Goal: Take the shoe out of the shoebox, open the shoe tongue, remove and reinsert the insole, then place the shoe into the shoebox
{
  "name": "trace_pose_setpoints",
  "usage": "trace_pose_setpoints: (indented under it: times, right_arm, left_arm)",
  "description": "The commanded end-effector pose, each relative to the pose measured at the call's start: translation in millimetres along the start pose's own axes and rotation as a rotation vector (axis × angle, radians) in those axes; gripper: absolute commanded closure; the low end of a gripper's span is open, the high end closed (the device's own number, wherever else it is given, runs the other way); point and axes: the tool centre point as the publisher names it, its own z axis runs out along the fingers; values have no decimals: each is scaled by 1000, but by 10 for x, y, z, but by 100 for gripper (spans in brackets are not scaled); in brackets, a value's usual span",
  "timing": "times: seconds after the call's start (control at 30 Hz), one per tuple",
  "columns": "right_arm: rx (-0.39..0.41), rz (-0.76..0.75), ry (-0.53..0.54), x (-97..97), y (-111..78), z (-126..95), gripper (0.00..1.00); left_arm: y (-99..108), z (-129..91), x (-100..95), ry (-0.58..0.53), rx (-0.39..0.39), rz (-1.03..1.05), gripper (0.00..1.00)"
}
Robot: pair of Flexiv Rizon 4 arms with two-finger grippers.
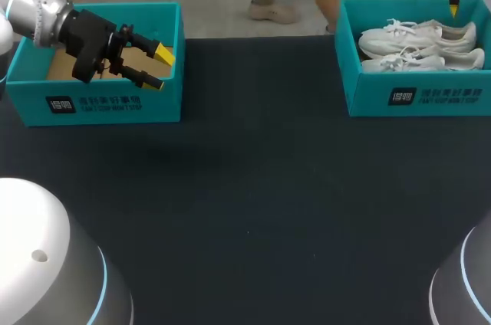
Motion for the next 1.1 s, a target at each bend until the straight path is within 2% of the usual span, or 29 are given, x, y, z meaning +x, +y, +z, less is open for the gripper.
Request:
trace_pose_setpoints:
  times: [0.03, 0.33, 0.63, 1.1]
  right_arm:
    - [-72, -18, 21, 54, -449, -253, 0]
    - [-86, -65, 79, 221, -1060, -397, 0]
    - [-100, -56, 129, 345, -1550, -448, 0]
    - [-100, -56, 129, 345, -1550, -448, 0]
  left_arm:
    - [8, -3, 3, 2, 3, 1, 0]
    - [8, -3, 3, 2, 3, 1, 0]
    - [8, -3, 3, 2, 3, 1, 0]
    - [8, -3, 3, 2, 3, 1, 0]
